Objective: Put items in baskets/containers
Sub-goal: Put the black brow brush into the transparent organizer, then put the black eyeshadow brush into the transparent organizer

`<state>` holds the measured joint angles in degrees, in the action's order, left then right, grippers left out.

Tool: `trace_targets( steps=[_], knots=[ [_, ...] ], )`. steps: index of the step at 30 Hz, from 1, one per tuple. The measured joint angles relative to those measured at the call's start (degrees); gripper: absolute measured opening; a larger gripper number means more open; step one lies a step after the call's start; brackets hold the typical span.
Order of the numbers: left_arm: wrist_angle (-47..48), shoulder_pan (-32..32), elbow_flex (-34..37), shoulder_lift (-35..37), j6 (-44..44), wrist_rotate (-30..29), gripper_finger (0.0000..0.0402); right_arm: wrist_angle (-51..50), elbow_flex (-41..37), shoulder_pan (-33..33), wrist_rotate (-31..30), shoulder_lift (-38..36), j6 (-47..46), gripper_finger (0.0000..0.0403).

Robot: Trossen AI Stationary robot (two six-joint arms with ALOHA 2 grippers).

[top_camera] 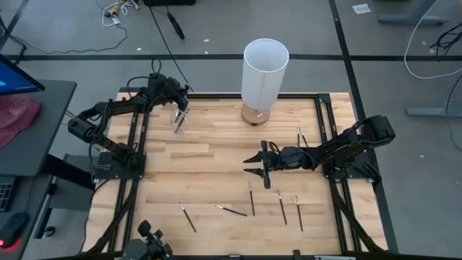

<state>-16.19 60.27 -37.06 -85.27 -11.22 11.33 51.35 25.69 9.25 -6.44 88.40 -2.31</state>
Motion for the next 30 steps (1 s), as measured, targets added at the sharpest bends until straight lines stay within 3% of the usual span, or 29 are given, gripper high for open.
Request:
trace_targets(
  steps=[8,12,17,20,24,30],
  knots=[
    [4.2,0.0,-1.2,3.0,-0.5,-0.1,0.0146,0.0,0.0,0.0,0.0,0.0,0.0,0.0148],
    [13.8,-0.4,-5.6,9.3,-0.6,-0.6,0.0170,-0.8,0.0,0.0,0.0,0.0,0.0,0.0148],
    [28.8,-5.1,-13.4,17.8,-1.2,-3.9,0.0169,-1.0,0.0,-0.1,0.0,0.0,-3.5,0.0148],
    [35.3,-12.8,-17.0,21.3,-0.7,-8.7,0.0157,-1.0,0.0,-0.5,-0.1,0.0,-5.4,0.0148],
    [40.5,-27.7,-18.0,23.5,4.7,-19.0,0.0138,-1.5,0.0,-0.5,-0.2,0.0,-7.8,0.0148],
    [50.8,-53.3,-17.9,22.0,24.4,-32.0,0.0114,-2.6,0.0,0.0,-0.2,0.0,-7.9,0.0148]
  ],
)
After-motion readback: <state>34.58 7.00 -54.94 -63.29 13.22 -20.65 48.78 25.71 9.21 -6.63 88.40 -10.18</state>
